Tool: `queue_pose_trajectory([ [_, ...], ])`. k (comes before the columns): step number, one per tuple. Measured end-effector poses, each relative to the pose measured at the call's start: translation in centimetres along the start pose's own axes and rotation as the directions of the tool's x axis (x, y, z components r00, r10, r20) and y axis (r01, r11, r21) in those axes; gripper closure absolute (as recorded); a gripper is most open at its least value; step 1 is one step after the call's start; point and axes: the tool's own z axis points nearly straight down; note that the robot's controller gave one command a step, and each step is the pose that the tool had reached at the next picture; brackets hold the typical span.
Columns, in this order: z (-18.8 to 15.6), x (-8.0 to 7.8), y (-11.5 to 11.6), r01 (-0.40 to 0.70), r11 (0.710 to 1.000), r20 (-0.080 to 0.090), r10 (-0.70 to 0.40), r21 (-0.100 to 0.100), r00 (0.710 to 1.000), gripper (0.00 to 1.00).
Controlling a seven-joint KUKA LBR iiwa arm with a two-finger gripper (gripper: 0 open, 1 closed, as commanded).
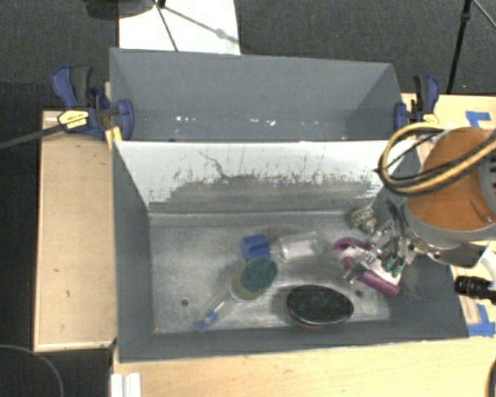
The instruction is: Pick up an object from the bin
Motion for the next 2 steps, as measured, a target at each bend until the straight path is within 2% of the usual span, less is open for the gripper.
queue_pose_trajectory([
  [2, -4.5, -0.1, 0.1, 0.017, 1.000, -0.004, -0.017, 0.003, 1.000, 1.00],
])
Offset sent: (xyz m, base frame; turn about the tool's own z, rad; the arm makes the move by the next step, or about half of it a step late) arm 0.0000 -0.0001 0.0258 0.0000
